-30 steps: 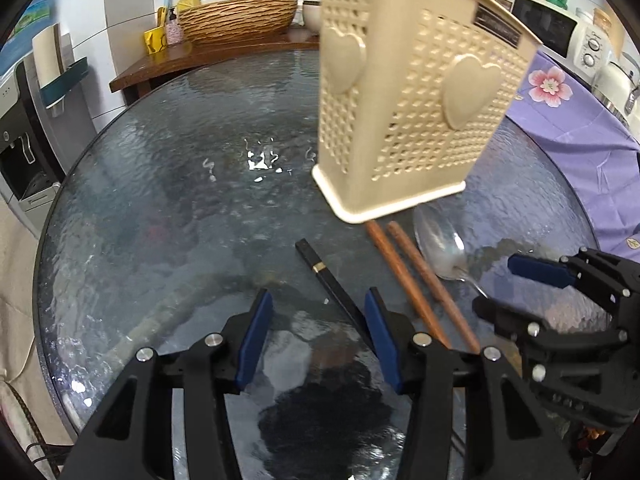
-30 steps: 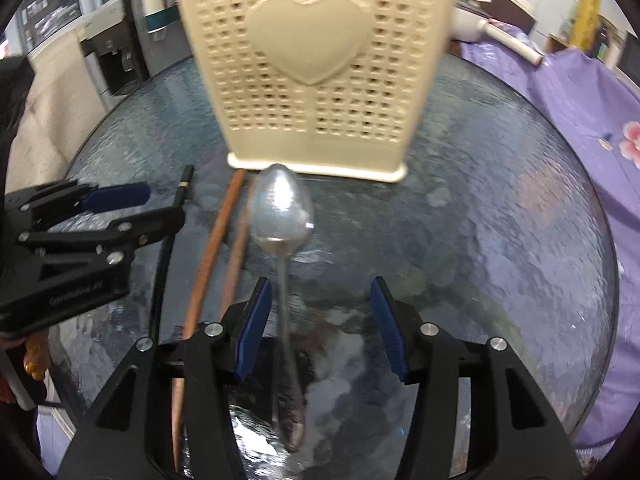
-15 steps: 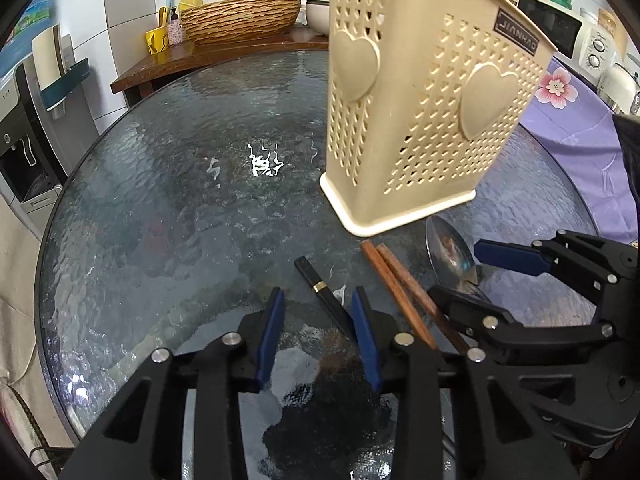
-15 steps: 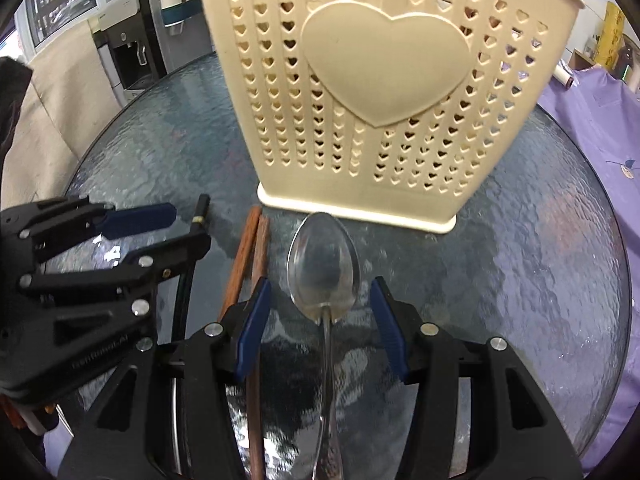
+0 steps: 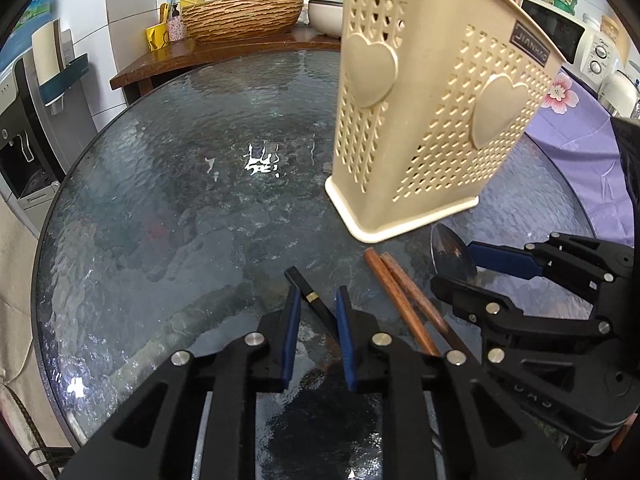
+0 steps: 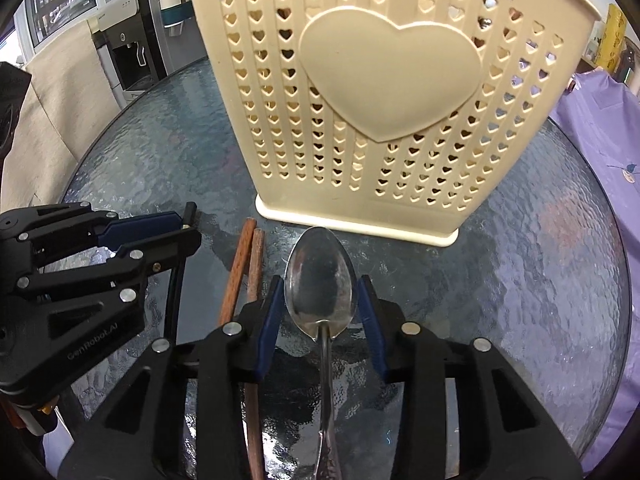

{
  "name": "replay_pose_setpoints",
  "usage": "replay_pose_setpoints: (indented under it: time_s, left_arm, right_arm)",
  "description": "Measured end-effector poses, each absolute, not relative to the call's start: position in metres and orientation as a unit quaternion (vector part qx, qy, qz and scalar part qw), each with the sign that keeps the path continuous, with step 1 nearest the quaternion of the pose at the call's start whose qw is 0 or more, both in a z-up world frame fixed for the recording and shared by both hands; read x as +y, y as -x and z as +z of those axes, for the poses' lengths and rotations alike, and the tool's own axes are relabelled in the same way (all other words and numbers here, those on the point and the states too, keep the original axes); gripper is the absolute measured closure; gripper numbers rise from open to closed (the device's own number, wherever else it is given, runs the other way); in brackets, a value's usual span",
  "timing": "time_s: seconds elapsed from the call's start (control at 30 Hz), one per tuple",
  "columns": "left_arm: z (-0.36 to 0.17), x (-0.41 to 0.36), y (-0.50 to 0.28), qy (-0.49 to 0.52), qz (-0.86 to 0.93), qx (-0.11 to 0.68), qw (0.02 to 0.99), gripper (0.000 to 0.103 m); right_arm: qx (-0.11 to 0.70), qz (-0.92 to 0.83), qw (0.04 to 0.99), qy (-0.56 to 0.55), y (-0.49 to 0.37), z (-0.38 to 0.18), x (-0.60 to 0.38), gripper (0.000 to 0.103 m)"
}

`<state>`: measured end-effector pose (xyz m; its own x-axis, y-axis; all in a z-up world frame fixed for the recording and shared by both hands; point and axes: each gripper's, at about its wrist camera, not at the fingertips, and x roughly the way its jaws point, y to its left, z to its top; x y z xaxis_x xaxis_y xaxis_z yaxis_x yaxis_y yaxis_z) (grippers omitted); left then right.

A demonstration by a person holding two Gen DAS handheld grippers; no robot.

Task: Organize utensils
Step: 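Grasp the steel spoon with the right tool while the left tool grasps a wooden chopstick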

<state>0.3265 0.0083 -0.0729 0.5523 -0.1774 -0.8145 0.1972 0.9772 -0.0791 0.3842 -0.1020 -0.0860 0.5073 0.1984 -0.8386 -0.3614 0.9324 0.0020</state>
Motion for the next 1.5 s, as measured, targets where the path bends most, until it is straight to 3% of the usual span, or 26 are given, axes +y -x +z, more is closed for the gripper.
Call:
replay_pose_setpoints:
  time_s: [0.8, 1.5]
  left_arm:
    - [-0.075, -0.015, -0.324, -0.032, -0.113, 0.458, 0.881, 0.095]
    - [-0.067, -0.013, -0.324, -0.032, -0.114, 0.453, 0.884, 0.095]
  right_arm:
    - [0.462, 0.152, 0.870, 0.075, -0.373, -0.088, -0.112, 0.065]
    - [0.449, 0.153, 0.878, 0.056, -0.372, -0.081, -0.120, 0.065]
